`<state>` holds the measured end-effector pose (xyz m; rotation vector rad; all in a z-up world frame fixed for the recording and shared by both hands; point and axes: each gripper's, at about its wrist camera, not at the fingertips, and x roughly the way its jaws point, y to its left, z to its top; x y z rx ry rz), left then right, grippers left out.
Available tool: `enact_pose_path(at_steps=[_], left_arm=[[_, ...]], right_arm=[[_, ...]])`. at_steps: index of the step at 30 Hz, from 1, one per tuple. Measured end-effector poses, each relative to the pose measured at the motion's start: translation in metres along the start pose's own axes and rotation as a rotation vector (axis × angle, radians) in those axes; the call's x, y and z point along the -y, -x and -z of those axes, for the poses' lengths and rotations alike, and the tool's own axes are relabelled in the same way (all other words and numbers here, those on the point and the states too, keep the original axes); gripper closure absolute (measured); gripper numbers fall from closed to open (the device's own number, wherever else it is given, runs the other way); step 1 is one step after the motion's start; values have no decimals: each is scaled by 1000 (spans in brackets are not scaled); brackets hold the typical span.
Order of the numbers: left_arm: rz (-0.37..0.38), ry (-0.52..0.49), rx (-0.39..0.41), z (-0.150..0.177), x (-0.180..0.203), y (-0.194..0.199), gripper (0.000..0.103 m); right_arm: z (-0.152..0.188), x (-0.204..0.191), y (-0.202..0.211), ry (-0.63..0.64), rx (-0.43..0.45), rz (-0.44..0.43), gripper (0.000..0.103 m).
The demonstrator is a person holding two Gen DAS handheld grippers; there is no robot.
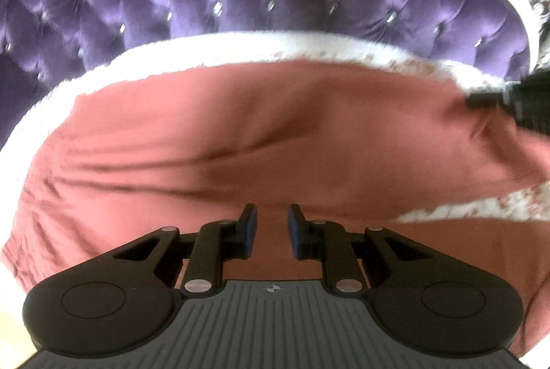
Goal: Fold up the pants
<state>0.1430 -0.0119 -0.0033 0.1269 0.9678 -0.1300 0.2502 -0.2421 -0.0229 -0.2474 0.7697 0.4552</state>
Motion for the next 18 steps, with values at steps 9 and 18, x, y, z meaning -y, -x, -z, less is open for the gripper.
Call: enact_pose_path(at_steps=[9, 18], left_arm=[[171, -30, 11, -26, 30, 9, 82], [259, -57, -81, -29, 79, -19, 82]], right_arm=[[49, -92, 36, 26, 19, 19, 97], [75, -125, 32, 32, 15, 89, 99]])
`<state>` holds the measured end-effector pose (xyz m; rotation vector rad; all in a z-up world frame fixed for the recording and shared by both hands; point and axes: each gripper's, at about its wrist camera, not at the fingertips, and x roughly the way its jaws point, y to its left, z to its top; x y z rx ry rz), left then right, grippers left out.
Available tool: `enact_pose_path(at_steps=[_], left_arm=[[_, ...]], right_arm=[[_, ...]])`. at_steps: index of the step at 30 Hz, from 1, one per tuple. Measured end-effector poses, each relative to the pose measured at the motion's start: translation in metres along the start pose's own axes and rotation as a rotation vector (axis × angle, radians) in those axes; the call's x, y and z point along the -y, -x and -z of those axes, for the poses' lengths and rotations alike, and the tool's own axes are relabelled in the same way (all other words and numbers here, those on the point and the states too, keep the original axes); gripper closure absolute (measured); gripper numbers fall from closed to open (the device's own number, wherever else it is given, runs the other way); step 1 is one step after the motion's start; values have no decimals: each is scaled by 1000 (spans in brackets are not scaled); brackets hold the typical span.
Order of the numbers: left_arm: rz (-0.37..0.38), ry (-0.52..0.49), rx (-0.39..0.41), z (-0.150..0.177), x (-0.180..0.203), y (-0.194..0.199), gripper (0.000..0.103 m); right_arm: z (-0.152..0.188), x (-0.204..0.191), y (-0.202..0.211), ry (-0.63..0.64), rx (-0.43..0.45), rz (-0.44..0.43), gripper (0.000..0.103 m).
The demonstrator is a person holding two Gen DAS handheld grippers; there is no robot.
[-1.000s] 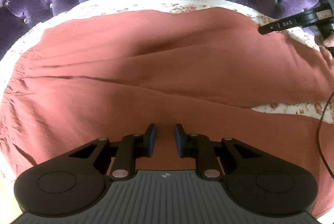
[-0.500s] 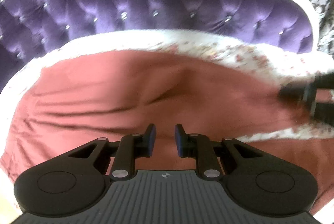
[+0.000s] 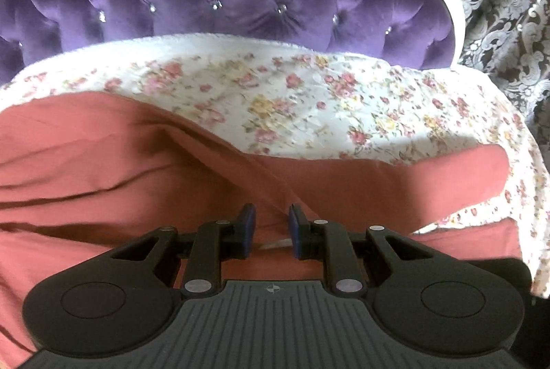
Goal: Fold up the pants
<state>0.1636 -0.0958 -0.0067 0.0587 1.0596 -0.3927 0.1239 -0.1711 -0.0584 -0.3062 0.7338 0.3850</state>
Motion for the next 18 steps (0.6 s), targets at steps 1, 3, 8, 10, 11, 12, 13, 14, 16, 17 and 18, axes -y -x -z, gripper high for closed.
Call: enact_pose_path(at_steps=[1, 3, 8, 10, 11, 12, 13, 14, 16, 17, 18], left_arm=[[2, 2, -6, 0, 2, -3, 82], [-5, 7, -10, -1, 4, -5, 82], [-39, 25, 8, -3, -6, 2, 82], [-47, 40, 10, -4, -15, 3, 82], [-54, 47, 8, -5, -19, 3, 82], [-59, 51, 5, -6, -23, 3, 82], [-62, 51, 4, -7, -26, 3, 82], [-63, 53, 4, -7, -28, 3, 82], [-64, 60, 7, -8, -33, 3, 82], [-60, 65, 7, -9, -34, 3, 82], [-54, 71, 7, -9, -36, 3, 82]], right_arm=[[1, 1, -1, -7, -2, 8, 99], [4, 4, 2, -38, 15, 10, 99], [1, 24, 19, -116, 115, 68, 71], [-6, 36, 24, -157, 167, 72, 54], [-9, 38, 25, -171, 180, 67, 48], [-14, 41, 22, -178, 184, 56, 47], [-19, 43, 17, -178, 182, 45, 47], [-24, 45, 11, -175, 178, 36, 47], [-30, 45, -3, -165, 158, 3, 47], [-32, 43, -12, -159, 139, -16, 48], [-35, 42, -22, -152, 115, -39, 48]])
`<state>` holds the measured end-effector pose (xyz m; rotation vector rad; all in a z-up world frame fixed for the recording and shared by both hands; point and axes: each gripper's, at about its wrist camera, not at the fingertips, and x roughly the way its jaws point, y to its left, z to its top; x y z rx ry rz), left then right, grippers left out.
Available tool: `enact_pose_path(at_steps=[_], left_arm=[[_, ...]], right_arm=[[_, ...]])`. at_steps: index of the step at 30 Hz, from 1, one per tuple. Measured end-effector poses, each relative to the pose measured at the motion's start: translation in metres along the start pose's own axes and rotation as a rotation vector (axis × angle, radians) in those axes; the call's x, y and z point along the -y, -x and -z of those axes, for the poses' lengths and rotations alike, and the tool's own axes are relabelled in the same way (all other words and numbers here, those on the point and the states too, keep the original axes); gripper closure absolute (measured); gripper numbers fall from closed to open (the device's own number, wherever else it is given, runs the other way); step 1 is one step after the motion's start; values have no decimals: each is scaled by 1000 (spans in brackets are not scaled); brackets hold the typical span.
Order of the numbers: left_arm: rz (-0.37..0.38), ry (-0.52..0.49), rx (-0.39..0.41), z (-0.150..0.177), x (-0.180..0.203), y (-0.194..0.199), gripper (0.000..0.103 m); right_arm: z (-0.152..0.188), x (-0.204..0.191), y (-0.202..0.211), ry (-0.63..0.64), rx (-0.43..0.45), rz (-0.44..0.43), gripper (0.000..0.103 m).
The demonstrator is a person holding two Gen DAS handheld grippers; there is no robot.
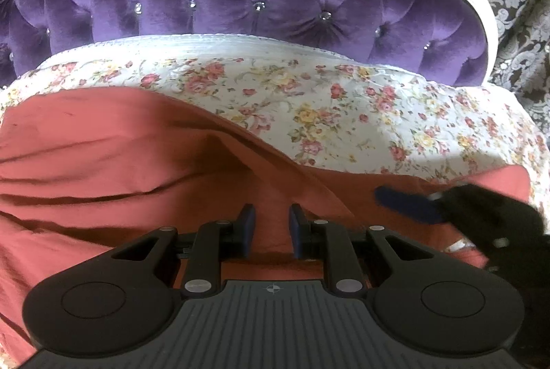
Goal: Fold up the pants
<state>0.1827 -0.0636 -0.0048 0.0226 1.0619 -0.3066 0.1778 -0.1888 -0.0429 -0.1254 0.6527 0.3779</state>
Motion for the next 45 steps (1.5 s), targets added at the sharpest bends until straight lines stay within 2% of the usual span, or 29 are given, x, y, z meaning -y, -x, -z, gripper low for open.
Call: enact_pose_path(at_steps=[3, 4, 5, 6, 9, 12, 16, 17, 18, 21, 23, 28, 34, 35, 36, 37, 40, 45], left_arm=[[17, 14, 0, -4, -3, -2, 82], [22, 18, 1, -5, -3, -2, 82], [29, 22, 1, -6, -3, -3, 82], [37, 23, 2, -7, -2, -3, 82], [49, 24, 1, -12, 2, -7, 82], [31, 22, -26, -14, 7, -18, 81], [4, 12, -49, -12, 11, -29, 81], [-1, 7, -53, -11, 13, -31, 78], [-6, 3, -62, -11, 14, -34, 74], [-39, 24, -126, -11, 14, -46, 75], [-26, 43, -119, -9, 10, -43, 75], [-47, 53, -82, -4, 6, -28, 74], [3, 73, -103, 1, 8, -34, 57], [11, 77, -113, 2, 8, -37, 58], [10, 79, -105, 4, 7, -38, 83], [-18, 76, -87, 6, 8, -36, 95], [-36, 56, -44, 15, 12, -20, 95], [-74, -14, 53, 53, 16, 27, 96]], right_arm=[[-1, -7, -22, 26, -49, -25, 52], [1, -11, -25, 39, -59, -13, 59], [1, -15, -29, 55, -67, -1, 89], [2, -19, -31, 67, -77, 1, 95], [7, -34, -24, 107, -63, 13, 94], [15, -53, -18, 214, -50, 63, 94], [22, -67, -18, 274, -44, 104, 94], [24, -70, -19, 288, -46, 110, 94], [24, -71, -20, 297, -49, 113, 94], [27, -75, -20, 297, -40, 120, 94], [27, -77, -19, 294, -36, 128, 94], [28, -82, -13, 310, -4, 167, 94], [30, -96, -9, 387, 16, 186, 94], [31, -95, -11, 400, 14, 183, 94], [33, -98, -11, 412, 14, 175, 94], [33, -100, -10, 419, 14, 171, 94], [37, -104, -5, 424, 21, 171, 94], [40, -112, 22, 403, 78, 139, 94]])
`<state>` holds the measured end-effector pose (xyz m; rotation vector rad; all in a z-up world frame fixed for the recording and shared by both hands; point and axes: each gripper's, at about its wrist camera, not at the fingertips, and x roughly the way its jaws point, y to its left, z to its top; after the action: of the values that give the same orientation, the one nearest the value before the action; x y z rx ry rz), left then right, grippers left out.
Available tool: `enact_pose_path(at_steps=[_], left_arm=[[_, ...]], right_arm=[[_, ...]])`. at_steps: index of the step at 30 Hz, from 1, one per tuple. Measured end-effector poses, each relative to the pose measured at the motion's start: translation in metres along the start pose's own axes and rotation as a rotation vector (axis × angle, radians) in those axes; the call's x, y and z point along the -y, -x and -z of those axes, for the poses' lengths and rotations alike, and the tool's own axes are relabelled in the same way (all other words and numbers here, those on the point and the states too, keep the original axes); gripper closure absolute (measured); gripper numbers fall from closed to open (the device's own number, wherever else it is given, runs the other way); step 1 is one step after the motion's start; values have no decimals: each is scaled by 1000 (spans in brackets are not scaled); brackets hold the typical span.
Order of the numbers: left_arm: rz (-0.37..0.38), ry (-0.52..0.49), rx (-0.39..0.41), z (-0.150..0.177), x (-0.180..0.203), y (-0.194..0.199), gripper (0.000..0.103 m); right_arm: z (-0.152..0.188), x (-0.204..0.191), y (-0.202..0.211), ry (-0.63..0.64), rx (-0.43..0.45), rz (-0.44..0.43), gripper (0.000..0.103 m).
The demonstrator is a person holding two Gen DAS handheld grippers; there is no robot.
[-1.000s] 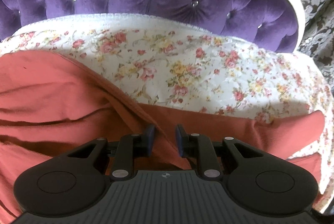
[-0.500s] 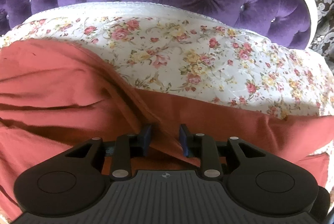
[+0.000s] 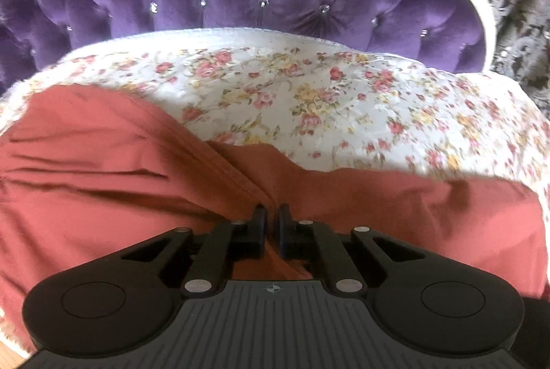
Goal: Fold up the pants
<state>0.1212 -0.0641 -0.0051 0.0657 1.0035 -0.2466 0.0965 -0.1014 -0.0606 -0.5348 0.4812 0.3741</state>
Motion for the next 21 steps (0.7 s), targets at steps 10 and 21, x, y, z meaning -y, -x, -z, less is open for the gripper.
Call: enact_pose_path(at_steps=[10, 21], left_arm=[[16, 60, -31, 69, -23, 5, 96], [61, 111, -35, 88, -35, -6, 96]], right_arm=[[29, -43, 35, -89, -58, -116, 89], [115, 90, 131, -837, -135, 196, 51]])
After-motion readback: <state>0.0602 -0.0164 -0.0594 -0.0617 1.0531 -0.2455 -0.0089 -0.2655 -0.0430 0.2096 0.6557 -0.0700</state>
